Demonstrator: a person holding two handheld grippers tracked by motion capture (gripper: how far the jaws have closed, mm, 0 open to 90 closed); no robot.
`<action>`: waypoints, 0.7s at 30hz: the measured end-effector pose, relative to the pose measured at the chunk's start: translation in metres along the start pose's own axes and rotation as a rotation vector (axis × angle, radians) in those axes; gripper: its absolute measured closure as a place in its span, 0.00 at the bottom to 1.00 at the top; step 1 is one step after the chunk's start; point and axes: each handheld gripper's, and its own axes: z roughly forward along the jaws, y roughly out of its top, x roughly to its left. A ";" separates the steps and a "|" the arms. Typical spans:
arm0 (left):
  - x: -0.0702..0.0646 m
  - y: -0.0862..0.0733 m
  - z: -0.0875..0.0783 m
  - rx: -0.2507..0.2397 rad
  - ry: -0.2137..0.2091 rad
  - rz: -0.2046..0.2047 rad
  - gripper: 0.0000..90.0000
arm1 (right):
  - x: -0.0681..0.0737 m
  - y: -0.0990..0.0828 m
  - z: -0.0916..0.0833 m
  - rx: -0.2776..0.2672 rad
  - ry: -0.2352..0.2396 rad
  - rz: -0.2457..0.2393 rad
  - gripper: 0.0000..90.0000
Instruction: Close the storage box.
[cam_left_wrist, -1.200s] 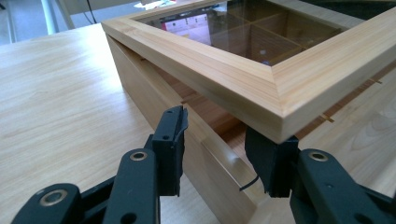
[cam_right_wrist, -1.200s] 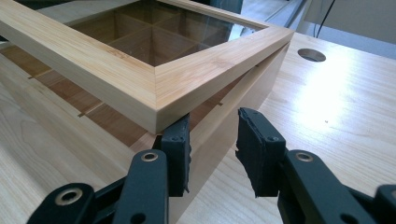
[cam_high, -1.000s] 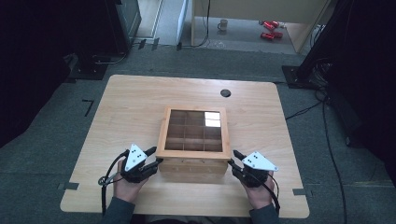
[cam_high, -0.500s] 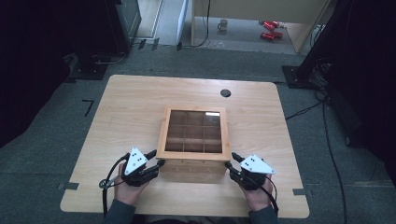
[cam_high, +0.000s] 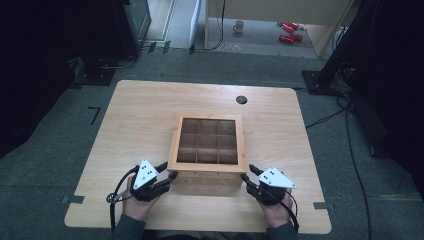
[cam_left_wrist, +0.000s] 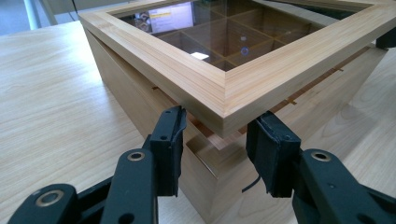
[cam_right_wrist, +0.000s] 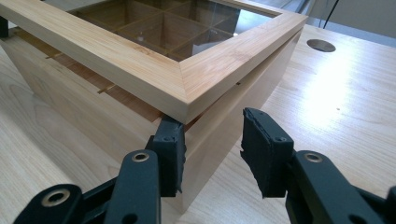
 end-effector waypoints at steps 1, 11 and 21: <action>0.000 -0.001 -0.001 -0.001 -0.002 0.000 0.63 | 0.000 0.000 -0.001 0.000 0.000 0.003 0.66; -0.002 -0.006 -0.005 0.018 -0.009 -0.005 0.62 | 0.001 -0.005 -0.007 0.005 0.014 0.020 0.63; 0.002 -0.013 -0.021 0.012 0.002 -0.028 0.62 | -0.002 -0.014 -0.022 0.006 0.000 0.024 0.61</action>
